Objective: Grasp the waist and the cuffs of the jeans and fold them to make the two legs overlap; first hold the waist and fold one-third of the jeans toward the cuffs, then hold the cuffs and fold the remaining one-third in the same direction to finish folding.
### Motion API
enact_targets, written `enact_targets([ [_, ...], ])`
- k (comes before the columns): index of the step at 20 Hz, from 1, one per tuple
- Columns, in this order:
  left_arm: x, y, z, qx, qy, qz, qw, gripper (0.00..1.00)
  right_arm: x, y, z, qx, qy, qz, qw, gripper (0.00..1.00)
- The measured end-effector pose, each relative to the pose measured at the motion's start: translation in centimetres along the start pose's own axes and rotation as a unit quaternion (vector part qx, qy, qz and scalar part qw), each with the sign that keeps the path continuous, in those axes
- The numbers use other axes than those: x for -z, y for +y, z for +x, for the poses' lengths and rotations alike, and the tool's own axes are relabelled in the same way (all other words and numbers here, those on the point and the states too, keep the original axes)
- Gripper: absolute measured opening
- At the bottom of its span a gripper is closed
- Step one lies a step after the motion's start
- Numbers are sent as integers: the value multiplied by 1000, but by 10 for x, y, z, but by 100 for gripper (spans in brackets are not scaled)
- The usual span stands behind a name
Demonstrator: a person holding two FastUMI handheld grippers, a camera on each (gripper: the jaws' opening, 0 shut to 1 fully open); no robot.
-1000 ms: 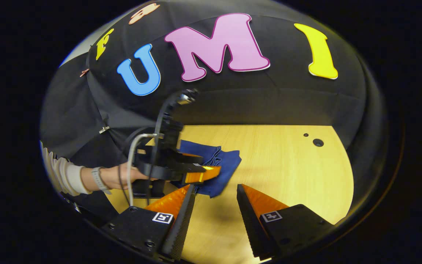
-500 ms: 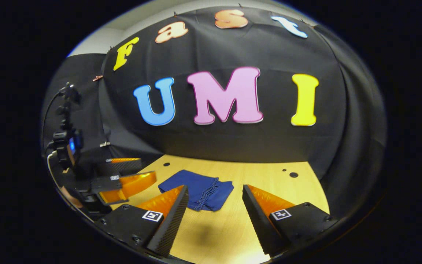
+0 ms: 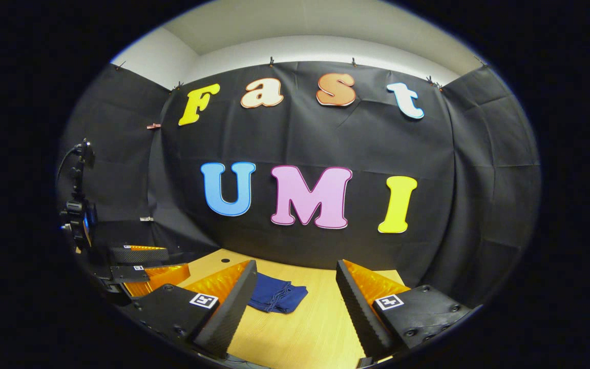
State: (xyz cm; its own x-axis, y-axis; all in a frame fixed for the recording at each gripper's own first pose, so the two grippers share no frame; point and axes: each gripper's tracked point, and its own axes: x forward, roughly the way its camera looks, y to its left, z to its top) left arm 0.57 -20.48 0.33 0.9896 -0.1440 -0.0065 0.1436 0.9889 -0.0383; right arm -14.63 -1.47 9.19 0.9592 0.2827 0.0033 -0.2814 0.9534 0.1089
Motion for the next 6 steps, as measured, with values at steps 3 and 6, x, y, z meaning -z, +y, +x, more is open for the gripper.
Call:
enact_targets([
  [3, -13, -3, 2, -8, -18, -12, 1000, 96, -2, -8, -8, 6, -9, -7, 1000, 96],
  [6, -27, -7, -5, -16, -31, 2, 999, 96, -2, -18, -11, 6, -3, 2, 1000, 94],
])
